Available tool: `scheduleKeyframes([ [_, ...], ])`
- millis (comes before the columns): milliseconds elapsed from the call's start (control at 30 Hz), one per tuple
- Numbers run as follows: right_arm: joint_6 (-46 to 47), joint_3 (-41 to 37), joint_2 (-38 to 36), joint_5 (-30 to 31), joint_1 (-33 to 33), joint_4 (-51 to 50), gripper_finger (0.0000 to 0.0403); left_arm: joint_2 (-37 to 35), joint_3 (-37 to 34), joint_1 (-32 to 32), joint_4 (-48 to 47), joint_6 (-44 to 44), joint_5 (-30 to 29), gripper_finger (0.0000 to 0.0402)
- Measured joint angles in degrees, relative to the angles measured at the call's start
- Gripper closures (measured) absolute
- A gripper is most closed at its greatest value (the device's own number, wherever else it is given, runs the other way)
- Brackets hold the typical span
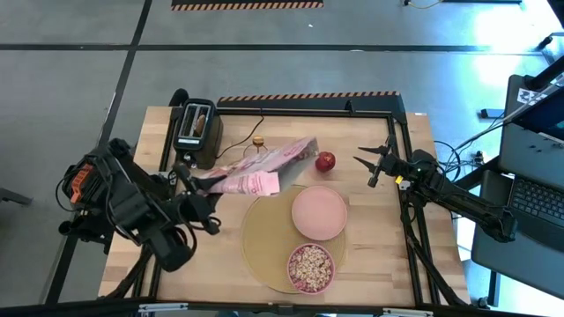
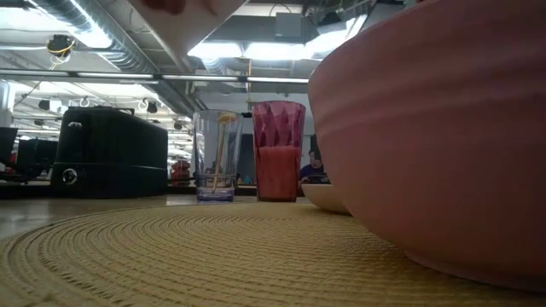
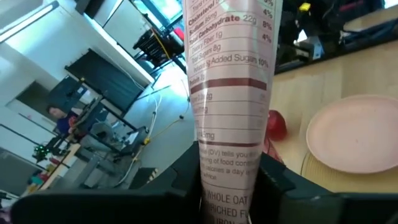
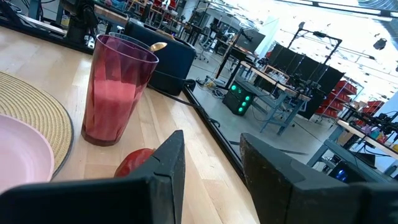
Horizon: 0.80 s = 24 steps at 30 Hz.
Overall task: Arrange a breakfast setting
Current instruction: Pour the cereal from the pink cereal box into the pink bowl
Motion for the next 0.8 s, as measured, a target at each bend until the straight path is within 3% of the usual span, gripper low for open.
scheduleKeyframes([
  [500,0.0,0.0,0.0,0.09,0.0,0.01,0.0276,0.0,-3.17,-0.05,3.81,-7.32,-4.1,0.0352],
  [700,-0.02,0.0,0.0,0.17,0.0,0.0,0.0276,0.07,-3.17,-1.2,14.33,-1.55,-4.69,0.0353],
  [800,-0.02,0.0,-0.01,0.2,0.01,0.01,0.0276,0.07,-3.17,-1.75,23.13,5.55,-4.59,0.0353],
])
